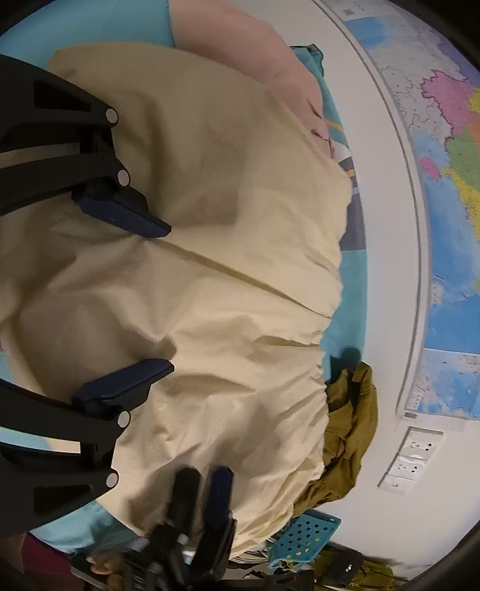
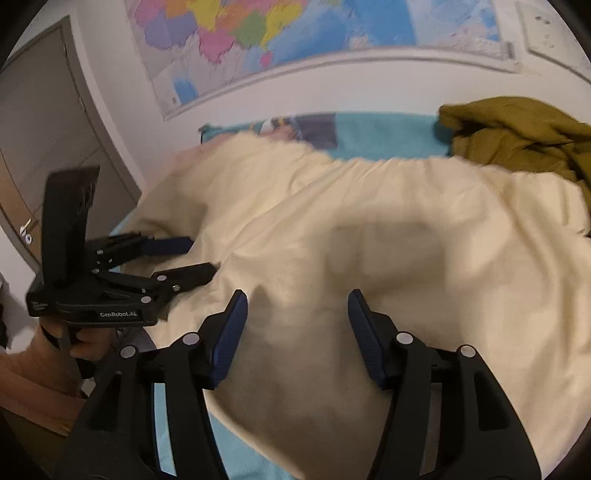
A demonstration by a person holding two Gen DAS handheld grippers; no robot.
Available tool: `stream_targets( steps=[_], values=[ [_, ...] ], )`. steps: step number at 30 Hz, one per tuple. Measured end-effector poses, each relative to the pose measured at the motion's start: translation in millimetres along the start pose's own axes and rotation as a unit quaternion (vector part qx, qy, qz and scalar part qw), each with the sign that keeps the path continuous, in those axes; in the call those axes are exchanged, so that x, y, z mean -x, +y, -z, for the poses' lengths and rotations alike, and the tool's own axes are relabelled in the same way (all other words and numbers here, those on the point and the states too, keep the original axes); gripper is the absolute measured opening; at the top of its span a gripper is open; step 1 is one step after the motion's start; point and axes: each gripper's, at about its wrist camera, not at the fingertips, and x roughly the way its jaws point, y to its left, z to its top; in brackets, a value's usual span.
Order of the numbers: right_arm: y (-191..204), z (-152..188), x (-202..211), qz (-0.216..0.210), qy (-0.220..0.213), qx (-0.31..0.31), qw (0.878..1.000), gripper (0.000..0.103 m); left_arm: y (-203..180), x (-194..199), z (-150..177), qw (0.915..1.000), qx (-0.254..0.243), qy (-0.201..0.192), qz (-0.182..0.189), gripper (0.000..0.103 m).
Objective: Fold large clothes
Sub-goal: 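Release the shirt and smooth the folded shirt flat with both tools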
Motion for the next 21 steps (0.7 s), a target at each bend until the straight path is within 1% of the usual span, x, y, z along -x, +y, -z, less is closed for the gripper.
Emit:
stream_targets(
  steps=[2, 4, 6, 8, 10, 11, 13, 14, 16, 17, 20, 21],
  values=[
    [-15, -3, 20, 0.010, -0.025, -0.016, 1.000, 0.056, 5, 8, -2, 0.9996, -0.001, -0.023, -0.014, 0.066],
    [-35, -5, 37, 0.035, -0.044, -0.035, 0.998, 0.056, 12, 19, -4, 0.9989, -0.001, -0.046, -0.005, 0.067],
    [-64, -5, 47, 0.068, -0.052, -0.067, 0.994, 0.058, 21, 19, -8, 0.9989, 0.007, -0.044, -0.011, 0.068],
    [-85, -1, 45, 0.093, -0.039, -0.088, 0.991, 0.055, 27, 9, -13, 0.9991, 0.017, -0.030, -0.024, 0.067],
    [-102, 6, 35, 0.092, -0.019, -0.099, 0.991, 0.048, 30, -1, -15, 0.9994, 0.016, -0.021, -0.022, 0.067],
    [-105, 9, 31, 0.097, -0.014, -0.098, 0.990, 0.044, 29, -4, -15, 0.9993, 0.013, -0.017, -0.029, 0.067],
    [-104, 10, 29, 0.098, -0.010, -0.092, 0.991, 0.045, 24, -10, -16, 0.9989, -0.003, -0.013, -0.045, 0.068],
    [-104, 8, 33, 0.095, -0.012, -0.094, 0.991, 0.048, 22, -12, -17, 0.9986, -0.007, -0.010, -0.051, 0.068],
    [-103, 5, 50, 0.071, -0.034, -0.110, 0.991, 0.050, 23, -11, -17, 0.9988, -0.004, -0.009, -0.049, 0.068],
    [-101, 3, 61, 0.068, -0.050, -0.107, 0.991, 0.050, 26, -8, -18, 0.9989, 0.002, -0.011, -0.045, 0.068],
    [-101, -2, 82, 0.081, -0.081, -0.095, 0.989, 0.053, 34, 3, -19, 0.9992, 0.014, -0.030, -0.024, 0.067],
    [-105, -3, 85, 0.088, -0.082, -0.098, 0.988, 0.054, 35, 6, -19, 0.9990, 0.014, -0.034, -0.024, 0.067]
  ],
)
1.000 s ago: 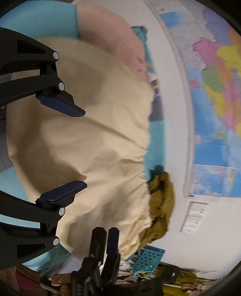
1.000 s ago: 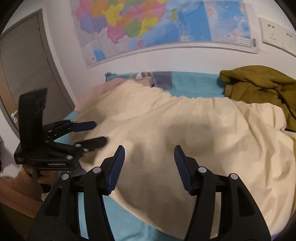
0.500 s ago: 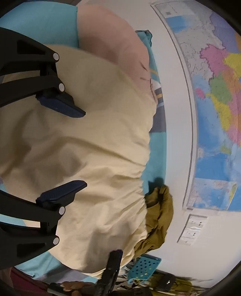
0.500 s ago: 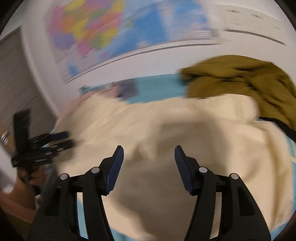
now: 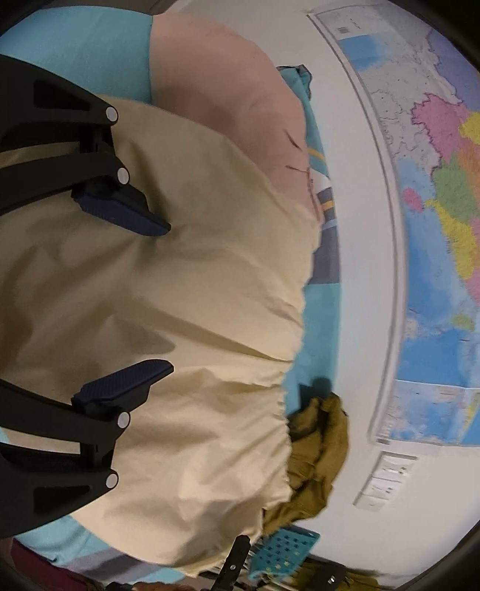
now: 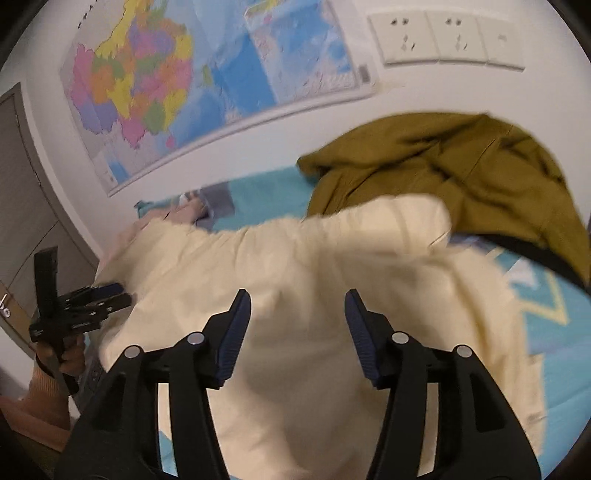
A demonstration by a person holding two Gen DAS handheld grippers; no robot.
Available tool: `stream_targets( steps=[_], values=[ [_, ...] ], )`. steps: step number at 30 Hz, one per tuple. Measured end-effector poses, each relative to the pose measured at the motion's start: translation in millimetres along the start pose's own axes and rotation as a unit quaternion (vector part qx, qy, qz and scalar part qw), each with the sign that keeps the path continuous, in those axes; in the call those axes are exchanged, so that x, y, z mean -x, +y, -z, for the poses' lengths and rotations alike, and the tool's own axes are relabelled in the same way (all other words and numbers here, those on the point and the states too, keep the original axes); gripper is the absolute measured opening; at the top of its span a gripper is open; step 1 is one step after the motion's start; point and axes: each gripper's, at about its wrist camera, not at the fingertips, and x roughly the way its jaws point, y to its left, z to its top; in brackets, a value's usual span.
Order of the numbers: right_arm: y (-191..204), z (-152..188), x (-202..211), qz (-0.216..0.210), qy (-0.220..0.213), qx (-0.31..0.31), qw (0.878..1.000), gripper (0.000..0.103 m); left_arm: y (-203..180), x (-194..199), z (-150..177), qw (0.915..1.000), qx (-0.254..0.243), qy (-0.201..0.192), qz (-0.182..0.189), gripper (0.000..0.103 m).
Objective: Fold large clothes
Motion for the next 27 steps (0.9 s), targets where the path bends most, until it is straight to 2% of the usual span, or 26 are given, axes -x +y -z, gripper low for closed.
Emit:
stream_targets(
  steps=[4, 6, 11, 18, 24, 27],
  values=[
    [-30, 0, -26, 0.046, 0.038, -0.027, 0.998, 0.051, 9, -4, -3, 0.9998, 0.016, 0.003, 0.007, 0.067],
    [-37, 4, -39, 0.051, 0.048, -0.039, 0.997, 0.049, 7, -5, -2, 0.9999, 0.009, 0.004, 0.001, 0.067],
    [-37, 6, -34, 0.048, 0.039, -0.049, 0.997, 0.053, 1, -4, -3, 0.9998, -0.008, 0.006, -0.018, 0.067],
    [-18, 10, 11, 0.025, -0.011, -0.032, 0.999, 0.059, -5, 10, -1, 0.9989, -0.022, -0.009, -0.041, 0.067],
    [1, 28, 28, -0.007, -0.005, -0.011, 1.000, 0.060, -1, 26, 5, 0.9977, -0.030, -0.027, -0.055, 0.069],
    [-1, 38, 22, 0.002, 0.012, -0.013, 1.000, 0.059, 12, 24, 12, 0.9979, -0.017, -0.018, -0.059, 0.070]
  ],
)
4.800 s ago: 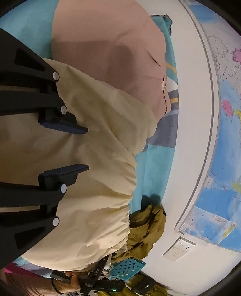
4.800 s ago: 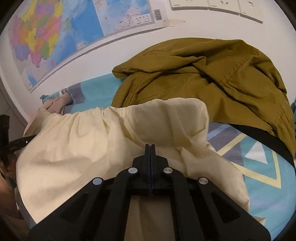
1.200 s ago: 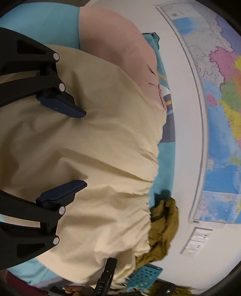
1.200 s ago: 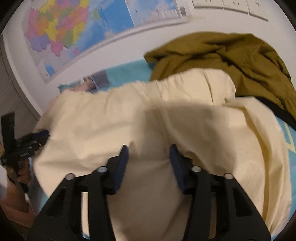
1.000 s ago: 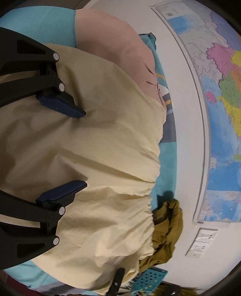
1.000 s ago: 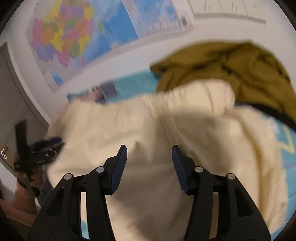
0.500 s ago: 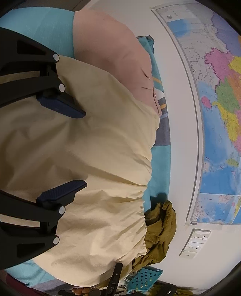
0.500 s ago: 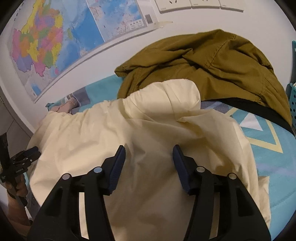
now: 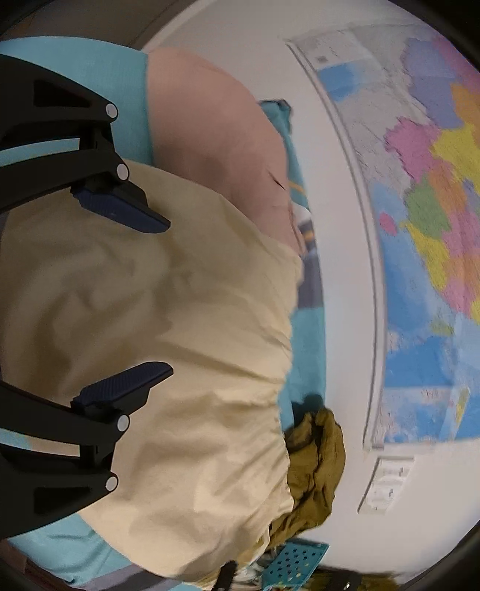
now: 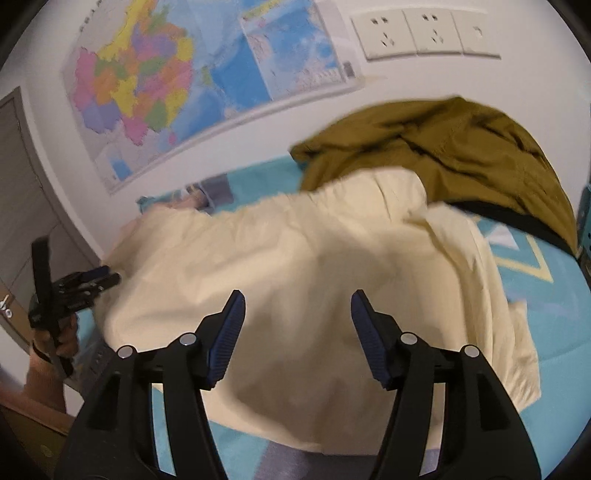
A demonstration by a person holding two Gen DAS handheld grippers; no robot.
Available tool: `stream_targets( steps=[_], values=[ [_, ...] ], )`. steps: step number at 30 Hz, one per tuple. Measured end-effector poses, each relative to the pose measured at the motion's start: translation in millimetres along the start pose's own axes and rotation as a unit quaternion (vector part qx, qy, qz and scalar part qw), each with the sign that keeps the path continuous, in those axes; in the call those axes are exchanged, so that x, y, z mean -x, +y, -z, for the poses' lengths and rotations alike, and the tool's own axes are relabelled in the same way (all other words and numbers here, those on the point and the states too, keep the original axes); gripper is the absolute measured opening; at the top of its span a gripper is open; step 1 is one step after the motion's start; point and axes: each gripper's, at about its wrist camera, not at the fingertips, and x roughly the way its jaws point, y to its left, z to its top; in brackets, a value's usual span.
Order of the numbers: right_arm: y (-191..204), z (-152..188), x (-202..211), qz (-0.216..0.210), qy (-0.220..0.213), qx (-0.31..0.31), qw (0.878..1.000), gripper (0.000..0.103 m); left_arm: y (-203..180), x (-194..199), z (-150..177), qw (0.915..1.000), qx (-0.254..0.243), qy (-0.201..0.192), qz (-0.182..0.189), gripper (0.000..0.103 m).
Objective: Fold large clothes
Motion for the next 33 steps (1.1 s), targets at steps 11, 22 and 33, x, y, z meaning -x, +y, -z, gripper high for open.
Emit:
stream_targets(
  steps=[11, 22, 33],
  values=[
    [-1, 12, 0, 0.004, -0.001, -0.012, 1.000, 0.059, 28, 6, 13, 0.9982, 0.052, 0.002, 0.030, 0.069],
    [34, 29, -32, -0.045, 0.052, 0.032, 0.997, 0.060, 43, 11, 42, 0.9964, 0.067, 0.014, 0.051, 0.069],
    [118, 10, -9, -0.098, 0.011, 0.157, 0.983, 0.072, 43, 20, 42, 0.9958, 0.083, 0.014, 0.036, 0.078]
  ],
)
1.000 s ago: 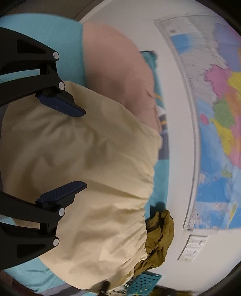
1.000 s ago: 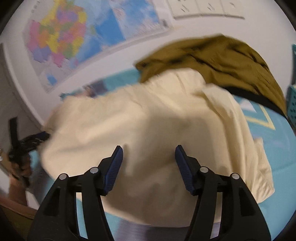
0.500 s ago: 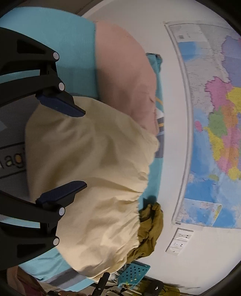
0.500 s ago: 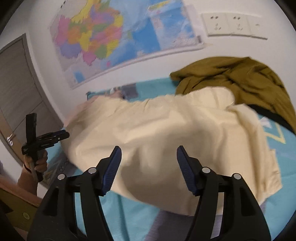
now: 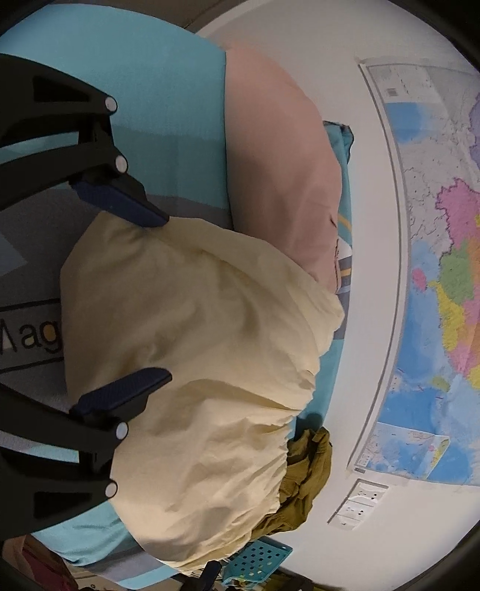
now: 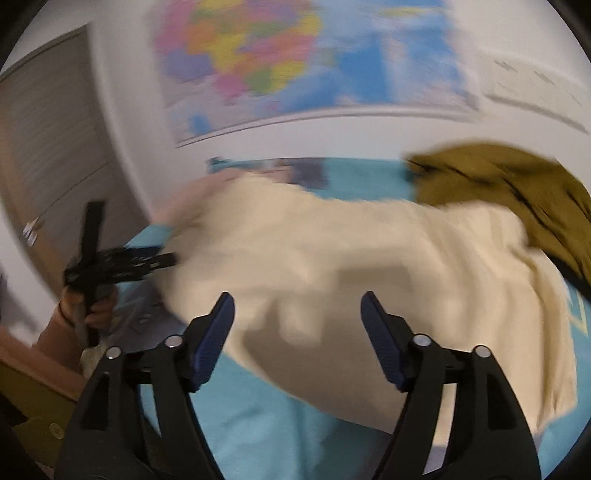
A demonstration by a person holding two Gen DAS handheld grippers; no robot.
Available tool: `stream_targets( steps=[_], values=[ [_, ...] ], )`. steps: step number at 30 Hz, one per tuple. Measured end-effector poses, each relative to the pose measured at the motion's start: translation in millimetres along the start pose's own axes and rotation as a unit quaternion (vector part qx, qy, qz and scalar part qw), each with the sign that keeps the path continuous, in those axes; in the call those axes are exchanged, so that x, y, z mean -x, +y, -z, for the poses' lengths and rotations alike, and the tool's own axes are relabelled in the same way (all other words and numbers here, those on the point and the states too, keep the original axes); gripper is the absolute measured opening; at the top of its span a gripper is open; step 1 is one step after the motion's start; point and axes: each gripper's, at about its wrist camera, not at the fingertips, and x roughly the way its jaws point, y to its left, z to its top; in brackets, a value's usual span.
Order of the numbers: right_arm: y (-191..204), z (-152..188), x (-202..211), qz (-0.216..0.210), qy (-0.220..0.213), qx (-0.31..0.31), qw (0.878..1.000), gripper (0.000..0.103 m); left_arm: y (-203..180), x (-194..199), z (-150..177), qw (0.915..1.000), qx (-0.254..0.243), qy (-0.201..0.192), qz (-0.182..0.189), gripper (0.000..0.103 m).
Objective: Fold large clothes
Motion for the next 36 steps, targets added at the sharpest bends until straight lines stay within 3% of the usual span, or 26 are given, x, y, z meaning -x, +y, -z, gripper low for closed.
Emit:
stream_targets(
  steps=[5, 10, 13, 18, 22, 27, 30, 36],
  values=[
    [64, -8, -43, -0.013, 0.027, 0.129, 0.991, 0.082, -2, 15, 4, 0.9999, 0.014, -0.009, 0.003, 0.079],
    [107, 4, -87, -0.008, 0.062, 0.226, 0.972, 0.082, 3, 31, 16, 0.9994, 0.028, -0.014, 0.013, 0.080],
    [123, 16, -105, 0.017, 0.071, 0.277, 0.958, 0.082, 8, 37, 22, 0.9992, 0.035, -0.013, 0.012, 0.080],
    [129, 32, -127, 0.073, 0.073, 0.345, 0.933, 0.083, 15, 38, 32, 0.9973, 0.062, 0.000, 0.040, 0.080],
    [120, 31, -131, 0.082, 0.067, 0.337, 0.935, 0.071, 11, 33, 39, 0.9961, 0.066, 0.015, 0.055, 0.080],
    [106, 19, -126, 0.040, 0.076, 0.291, 0.953, 0.057, -1, 28, 41, 0.9959, 0.061, 0.021, 0.064, 0.080],
    [96, 10, -120, 0.012, 0.077, 0.251, 0.965, 0.051, -10, 25, 39, 0.9957, 0.053, 0.021, 0.073, 0.080],
    [82, -1, -117, -0.025, 0.078, 0.195, 0.977, 0.048, -19, 16, 35, 0.9932, 0.057, 0.030, 0.098, 0.080]
  ],
)
